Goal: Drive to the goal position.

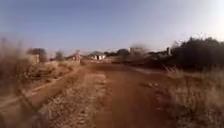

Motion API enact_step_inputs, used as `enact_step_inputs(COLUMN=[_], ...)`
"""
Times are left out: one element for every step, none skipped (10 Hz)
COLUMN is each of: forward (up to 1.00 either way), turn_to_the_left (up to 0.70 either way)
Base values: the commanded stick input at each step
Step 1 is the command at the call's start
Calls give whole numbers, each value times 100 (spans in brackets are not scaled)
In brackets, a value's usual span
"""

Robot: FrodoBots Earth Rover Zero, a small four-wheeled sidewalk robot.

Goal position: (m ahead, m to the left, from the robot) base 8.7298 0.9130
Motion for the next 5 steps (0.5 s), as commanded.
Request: enact_step_inputs(forward=[70, 70, 70, 70, 70], turn_to_the_left=[0, 0, 0, 0, 0])
